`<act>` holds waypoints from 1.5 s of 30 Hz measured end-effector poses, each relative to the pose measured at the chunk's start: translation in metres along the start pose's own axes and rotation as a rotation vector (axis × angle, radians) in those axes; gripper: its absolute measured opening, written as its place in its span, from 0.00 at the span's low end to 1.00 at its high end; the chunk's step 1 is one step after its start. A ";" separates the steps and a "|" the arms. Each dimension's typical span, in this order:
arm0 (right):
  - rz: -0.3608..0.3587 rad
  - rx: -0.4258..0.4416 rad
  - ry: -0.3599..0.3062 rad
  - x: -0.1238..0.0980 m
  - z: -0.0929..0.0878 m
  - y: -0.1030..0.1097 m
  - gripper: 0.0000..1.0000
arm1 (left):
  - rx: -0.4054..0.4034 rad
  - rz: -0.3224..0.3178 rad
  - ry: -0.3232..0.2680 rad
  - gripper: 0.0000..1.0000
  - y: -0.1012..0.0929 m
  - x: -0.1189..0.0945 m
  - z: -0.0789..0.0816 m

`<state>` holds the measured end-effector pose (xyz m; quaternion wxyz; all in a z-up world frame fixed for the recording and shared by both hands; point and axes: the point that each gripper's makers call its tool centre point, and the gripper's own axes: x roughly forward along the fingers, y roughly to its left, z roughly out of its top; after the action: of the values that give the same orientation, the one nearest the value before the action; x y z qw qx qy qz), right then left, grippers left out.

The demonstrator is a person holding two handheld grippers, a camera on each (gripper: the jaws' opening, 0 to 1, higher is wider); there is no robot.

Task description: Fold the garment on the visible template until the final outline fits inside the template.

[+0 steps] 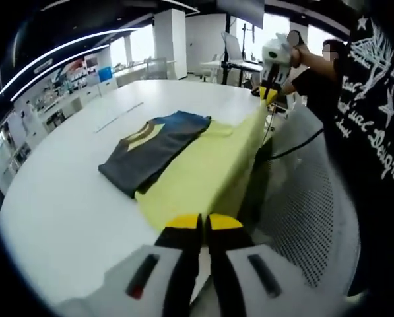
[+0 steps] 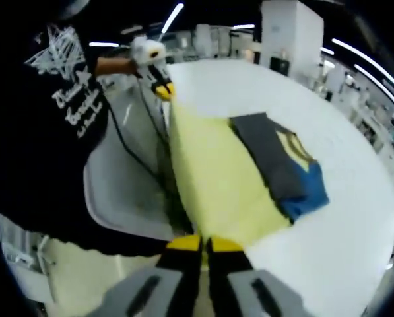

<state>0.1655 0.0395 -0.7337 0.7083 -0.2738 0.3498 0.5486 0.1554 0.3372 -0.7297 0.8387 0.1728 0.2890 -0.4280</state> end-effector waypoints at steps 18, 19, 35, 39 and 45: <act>-0.362 -0.083 -0.086 -0.024 0.051 -0.106 0.00 | 0.041 0.174 -0.136 0.00 0.078 0.002 0.069; -0.378 -0.083 -0.093 -0.025 0.053 -0.110 0.00 | 0.044 0.181 -0.141 0.00 0.083 0.002 0.072; -0.558 -0.085 -0.144 -0.025 0.085 -0.181 0.00 | 0.026 0.288 -0.210 0.00 0.148 0.015 0.106; -0.589 -0.084 -0.151 -0.022 0.091 -0.196 0.00 | 0.018 0.304 -0.210 0.00 0.157 0.021 0.110; -0.612 -0.098 -0.126 -0.011 0.094 -0.214 0.00 | -0.018 0.323 -0.197 0.00 0.176 0.036 0.110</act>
<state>0.3896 0.0520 -0.6672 0.8468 -0.3656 0.1798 0.3421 0.3532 0.3567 -0.6597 0.9222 0.1669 0.1780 -0.3001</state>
